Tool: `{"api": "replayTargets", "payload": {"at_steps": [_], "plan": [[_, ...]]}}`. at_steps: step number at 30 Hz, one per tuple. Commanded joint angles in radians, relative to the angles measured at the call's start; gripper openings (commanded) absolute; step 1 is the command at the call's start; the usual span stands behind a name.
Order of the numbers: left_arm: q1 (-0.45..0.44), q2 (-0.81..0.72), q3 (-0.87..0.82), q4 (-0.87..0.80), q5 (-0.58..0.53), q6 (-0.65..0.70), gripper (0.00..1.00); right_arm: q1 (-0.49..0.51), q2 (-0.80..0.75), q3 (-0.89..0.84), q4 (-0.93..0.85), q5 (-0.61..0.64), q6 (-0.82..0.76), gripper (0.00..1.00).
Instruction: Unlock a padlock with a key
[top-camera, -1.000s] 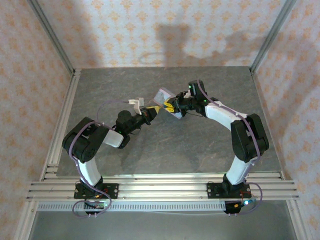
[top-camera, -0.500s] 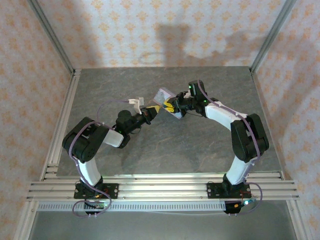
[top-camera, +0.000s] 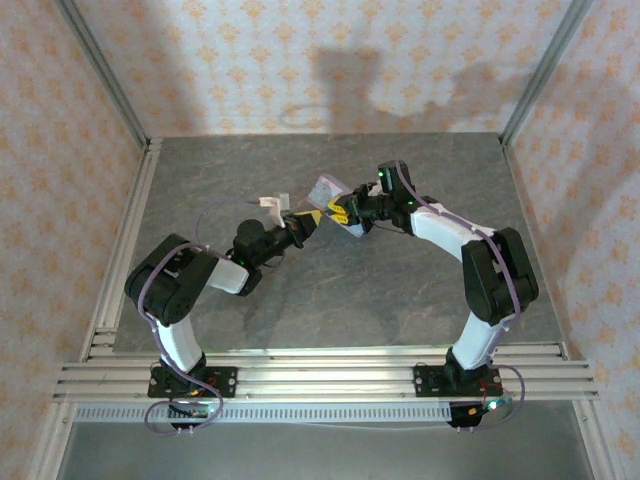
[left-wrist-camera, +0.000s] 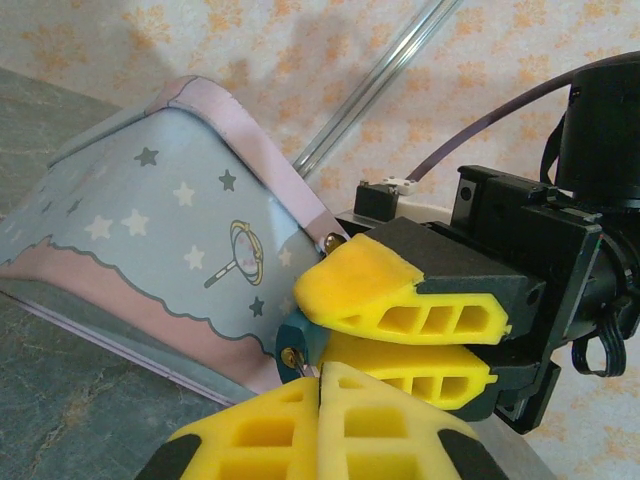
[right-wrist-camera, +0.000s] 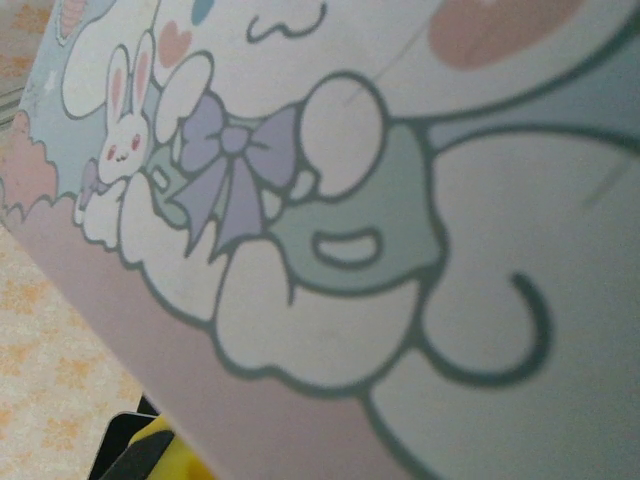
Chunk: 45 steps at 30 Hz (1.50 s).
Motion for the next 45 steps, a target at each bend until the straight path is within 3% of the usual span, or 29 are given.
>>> {"api": "replayTargets", "payload": {"at_steps": [1, 21, 45], "plan": [[-0.008, 0.017, 0.03, 0.047, 0.003, -0.004, 0.0, -0.002, -0.032, -0.014, 0.031, -0.036, 0.033, 0.0], [0.01, 0.091, 0.063, 0.048, 0.029, 0.001, 0.0, -0.002, -0.049, -0.029, 0.039, -0.076, 0.04, 0.0], [-0.017, 0.173, 0.122, 0.04, 0.117, 0.048, 0.0, -0.002, -0.043, 0.046, -0.195, -0.094, -0.112, 0.0]]}}
